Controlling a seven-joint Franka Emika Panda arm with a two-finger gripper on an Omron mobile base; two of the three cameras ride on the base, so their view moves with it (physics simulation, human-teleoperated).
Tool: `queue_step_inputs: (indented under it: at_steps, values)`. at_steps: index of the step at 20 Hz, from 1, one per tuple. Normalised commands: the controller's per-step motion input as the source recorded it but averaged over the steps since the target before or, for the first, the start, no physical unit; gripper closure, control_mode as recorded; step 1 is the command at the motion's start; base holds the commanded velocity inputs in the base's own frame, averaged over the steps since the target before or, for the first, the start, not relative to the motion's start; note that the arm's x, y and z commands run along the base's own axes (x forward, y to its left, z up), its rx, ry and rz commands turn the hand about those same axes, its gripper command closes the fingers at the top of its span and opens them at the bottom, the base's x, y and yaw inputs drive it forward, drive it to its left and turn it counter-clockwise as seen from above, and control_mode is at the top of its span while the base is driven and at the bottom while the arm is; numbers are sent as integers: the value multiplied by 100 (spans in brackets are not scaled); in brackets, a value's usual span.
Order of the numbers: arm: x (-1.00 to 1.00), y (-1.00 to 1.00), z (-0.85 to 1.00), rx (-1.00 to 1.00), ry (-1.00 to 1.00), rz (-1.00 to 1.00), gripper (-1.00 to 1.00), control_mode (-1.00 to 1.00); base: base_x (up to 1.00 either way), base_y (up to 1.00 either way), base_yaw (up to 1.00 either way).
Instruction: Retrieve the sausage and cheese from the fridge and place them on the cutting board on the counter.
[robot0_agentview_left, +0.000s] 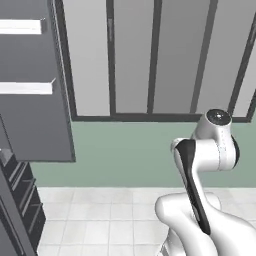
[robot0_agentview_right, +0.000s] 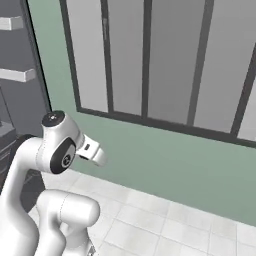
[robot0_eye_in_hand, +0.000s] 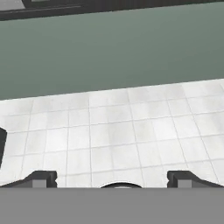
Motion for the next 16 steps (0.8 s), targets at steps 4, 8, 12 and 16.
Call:
queue_step_inputs:
  at_steps: [4, 8, 12, 16]
  values:
    - [0, 0, 0, 0, 0, 0, -100, 100, 45, -12, 54]
    - [0, 0, 0, 0, 0, 0, -100, 100, 33, -14, 61]
    - [0, 0, 0, 0, 0, 0, -100, 100, 29, -14, 62]
    - [0, 0, 0, 0, 0, 0, -100, 100, 29, -16, 60]
